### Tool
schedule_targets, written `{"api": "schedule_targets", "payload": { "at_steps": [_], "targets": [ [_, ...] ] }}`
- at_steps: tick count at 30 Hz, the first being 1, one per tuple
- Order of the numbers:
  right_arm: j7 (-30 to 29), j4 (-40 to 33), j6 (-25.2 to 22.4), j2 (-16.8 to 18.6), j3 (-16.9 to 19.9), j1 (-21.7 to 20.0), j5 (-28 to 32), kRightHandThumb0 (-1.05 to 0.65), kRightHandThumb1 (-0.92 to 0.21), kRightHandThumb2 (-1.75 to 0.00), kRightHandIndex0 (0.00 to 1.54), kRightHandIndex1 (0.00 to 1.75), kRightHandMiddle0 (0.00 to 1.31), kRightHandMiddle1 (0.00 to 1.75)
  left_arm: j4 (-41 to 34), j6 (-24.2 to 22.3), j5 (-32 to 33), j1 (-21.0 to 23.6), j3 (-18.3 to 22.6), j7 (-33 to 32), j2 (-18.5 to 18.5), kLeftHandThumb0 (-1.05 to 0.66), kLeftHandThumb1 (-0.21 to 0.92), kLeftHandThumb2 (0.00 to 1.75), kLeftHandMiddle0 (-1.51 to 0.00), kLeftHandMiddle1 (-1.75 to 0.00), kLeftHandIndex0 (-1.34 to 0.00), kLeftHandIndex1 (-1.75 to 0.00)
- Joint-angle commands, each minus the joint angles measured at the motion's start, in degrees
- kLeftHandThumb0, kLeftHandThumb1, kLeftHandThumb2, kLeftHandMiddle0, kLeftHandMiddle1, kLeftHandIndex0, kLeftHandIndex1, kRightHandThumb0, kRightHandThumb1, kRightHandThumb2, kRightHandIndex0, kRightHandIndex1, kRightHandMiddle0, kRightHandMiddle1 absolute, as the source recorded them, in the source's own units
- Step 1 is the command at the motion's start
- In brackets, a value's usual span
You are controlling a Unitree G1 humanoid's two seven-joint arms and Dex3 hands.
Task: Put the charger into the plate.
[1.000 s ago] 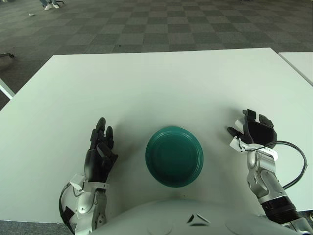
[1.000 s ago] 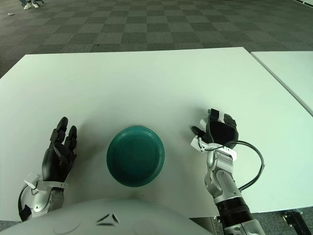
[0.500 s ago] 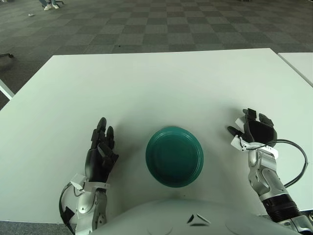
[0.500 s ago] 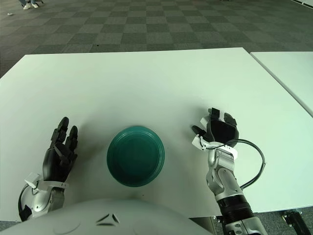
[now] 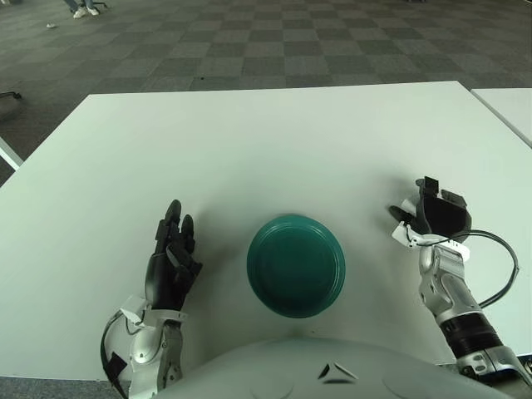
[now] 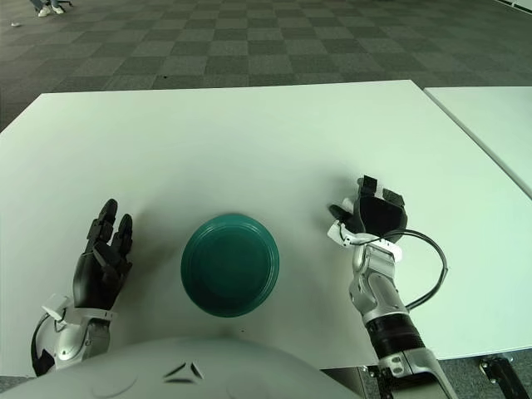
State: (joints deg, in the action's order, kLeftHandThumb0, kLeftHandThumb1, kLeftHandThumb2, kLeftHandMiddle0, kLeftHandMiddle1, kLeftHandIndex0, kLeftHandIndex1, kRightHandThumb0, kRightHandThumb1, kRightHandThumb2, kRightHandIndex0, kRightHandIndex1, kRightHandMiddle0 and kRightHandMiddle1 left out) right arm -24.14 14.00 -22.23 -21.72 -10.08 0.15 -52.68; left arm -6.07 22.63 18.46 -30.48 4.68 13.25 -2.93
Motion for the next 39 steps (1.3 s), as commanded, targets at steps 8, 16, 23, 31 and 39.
{"api": "schedule_targets", "payload": {
  "at_steps": [8,16,23,31,39],
  "targets": [
    [-9.1,15.35,7.62,2.42,-1.67,2.29,5.03,-0.44,-0.59,-0.92,0.75,1.73,0.43,1.69,-0.35,-0.16,-1.25,-0.88,-0.41,-0.46,-0.53,-1.05,0.92,1.07,0.0,0.0,0.0,-0.22],
    [-12.71,22.82,13.22,1.32,-1.75,-0.03,6.17,-0.43,-0.52,-1.05,0.91,1.75,0.46,1.74,-0.37,-0.03,-1.55,-1.06,-0.46,-0.39,-0.87,-1.05,0.92,1.07,0.0,0.0,0.0,-0.22],
    [-14.98,26.98,15.8,1.11,-1.61,-1.57,7.43,-0.43,-0.51,-1.07,0.97,1.75,0.46,1.75,-0.48,0.05,-1.63,-1.26,-0.52,-0.34,-0.98,-1.05,0.92,1.07,0.0,0.0,0.0,-0.22],
    [-17.62,30.27,18.83,0.72,-1.75,-2.75,8.47,-0.43,-0.48,-1.11,1.0,1.75,0.49,1.75,-0.55,0.08,-1.68,-1.36,-0.55,-0.32,-1.05,-1.05,0.92,1.07,0.0,0.0,0.0,-0.22],
    [-20.52,31.29,20.86,0.42,-2.0,-2.97,8.6,-0.44,-0.44,-1.16,1.04,1.75,0.51,1.75,-0.71,0.06,-1.63,-1.52,-0.53,-0.27,-1.02,-1.05,0.92,1.07,0.0,0.0,0.0,-0.22]
  ]
}}
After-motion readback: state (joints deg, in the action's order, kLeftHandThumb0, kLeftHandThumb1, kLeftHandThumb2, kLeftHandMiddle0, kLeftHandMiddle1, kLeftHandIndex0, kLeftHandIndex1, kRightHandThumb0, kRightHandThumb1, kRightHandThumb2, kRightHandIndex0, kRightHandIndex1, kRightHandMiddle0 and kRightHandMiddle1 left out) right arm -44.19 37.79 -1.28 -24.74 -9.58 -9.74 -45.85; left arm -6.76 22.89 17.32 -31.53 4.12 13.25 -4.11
